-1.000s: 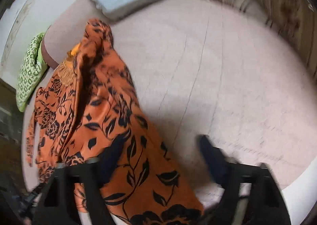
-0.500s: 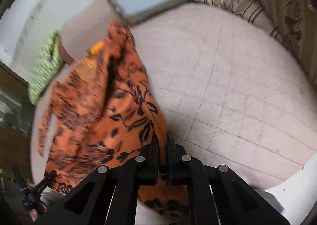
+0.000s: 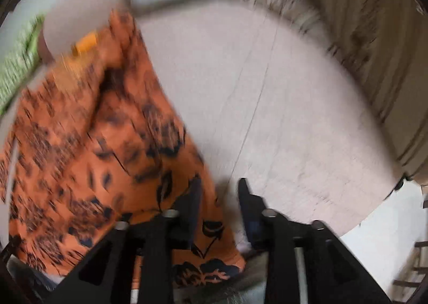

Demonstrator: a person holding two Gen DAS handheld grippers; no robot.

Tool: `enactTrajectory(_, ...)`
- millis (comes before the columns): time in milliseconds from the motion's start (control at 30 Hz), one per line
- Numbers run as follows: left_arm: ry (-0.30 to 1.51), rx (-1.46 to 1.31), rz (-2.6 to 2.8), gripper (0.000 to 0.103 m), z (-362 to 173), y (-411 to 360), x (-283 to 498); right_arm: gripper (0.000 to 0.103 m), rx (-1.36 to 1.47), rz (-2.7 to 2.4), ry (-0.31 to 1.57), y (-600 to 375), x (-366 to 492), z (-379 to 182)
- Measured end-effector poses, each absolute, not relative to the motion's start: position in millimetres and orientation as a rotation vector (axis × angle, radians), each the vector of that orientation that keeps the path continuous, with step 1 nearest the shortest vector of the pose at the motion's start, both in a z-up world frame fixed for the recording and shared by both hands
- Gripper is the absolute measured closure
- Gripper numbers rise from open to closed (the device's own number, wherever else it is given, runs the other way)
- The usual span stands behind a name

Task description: Fold small clothes

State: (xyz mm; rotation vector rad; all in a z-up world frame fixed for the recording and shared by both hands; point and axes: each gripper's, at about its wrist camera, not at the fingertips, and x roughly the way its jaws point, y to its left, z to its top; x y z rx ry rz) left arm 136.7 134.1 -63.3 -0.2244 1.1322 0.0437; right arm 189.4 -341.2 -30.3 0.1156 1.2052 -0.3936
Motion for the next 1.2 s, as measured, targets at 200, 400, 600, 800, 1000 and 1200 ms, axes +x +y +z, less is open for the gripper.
enactTrajectory(200, 0.951, -0.413, 0.106, 0.034, -26, 200, 139, 0.014, 0.192, -0.078, 0.877, -283, 183, 60)
enactTrajectory(400, 0.949, -0.911, 0.283, 0.034, -73, 305, 172, 0.005, 0.277, 0.224, 0.821, -179, 227, 47)
enactTrajectory(600, 1.016, -1.014, 0.409, 0.035, -119, 346, 229, 0.007, 0.217, 0.349, 0.923, -94, 248, -1)
enactTrajectory(800, 1.066, -0.794, 0.480, 0.062, -122, 340, 269, 0.025, 0.164, 0.401, 1.027, -55, 256, -39)
enactTrajectory(1000, 0.920, -0.890, 0.359, 0.098, -95, 334, 237, 0.033, 0.219, 0.421, 1.133, -50, 264, -62)
enactTrajectory(1200, 0.762, -0.987, 0.110, 0.098, -37, 288, 195, 0.030, 0.359, 0.492, 1.202, -63, 271, -58)
